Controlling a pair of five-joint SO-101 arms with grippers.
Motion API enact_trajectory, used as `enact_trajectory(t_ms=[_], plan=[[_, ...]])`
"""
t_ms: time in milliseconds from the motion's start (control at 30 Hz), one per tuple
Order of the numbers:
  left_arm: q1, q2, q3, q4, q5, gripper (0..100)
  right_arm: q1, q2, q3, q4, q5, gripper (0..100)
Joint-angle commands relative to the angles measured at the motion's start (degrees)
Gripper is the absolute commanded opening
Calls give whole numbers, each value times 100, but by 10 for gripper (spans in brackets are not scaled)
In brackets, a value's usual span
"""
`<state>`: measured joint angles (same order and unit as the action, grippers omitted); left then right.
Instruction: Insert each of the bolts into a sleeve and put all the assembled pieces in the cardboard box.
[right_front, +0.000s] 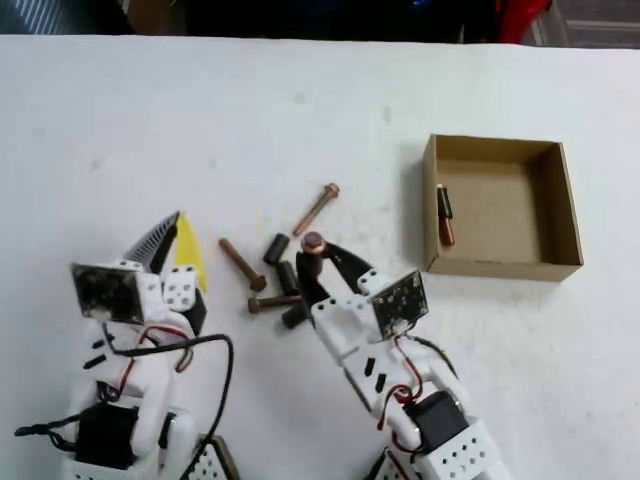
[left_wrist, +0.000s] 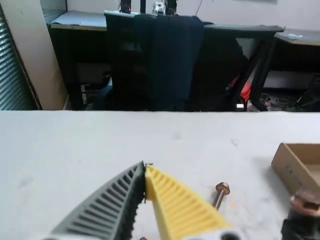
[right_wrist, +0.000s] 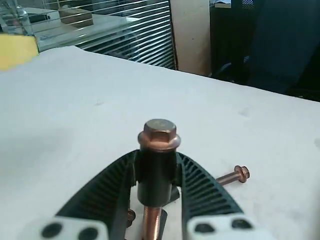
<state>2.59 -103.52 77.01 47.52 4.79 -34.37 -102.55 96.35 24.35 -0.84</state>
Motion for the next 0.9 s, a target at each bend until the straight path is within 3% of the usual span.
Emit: enact_trajectory(t_ms=[0,133,433,600,867], plan=[[-40,-75,26,26,-387,28,435,-66,9,13,35,17],[-40,-75,360,79,-475,28,778,-66,-167,180,35,18],[-40,-75,1046,79,-492,28,1798,-66,-1495,1569,53,18],[-40,-75,1354,35,-492,28,2220,-57,-2163,2185,651,17],[-224,-75,1442,44,-492,30,2712,822,-2664,2290,853,17]])
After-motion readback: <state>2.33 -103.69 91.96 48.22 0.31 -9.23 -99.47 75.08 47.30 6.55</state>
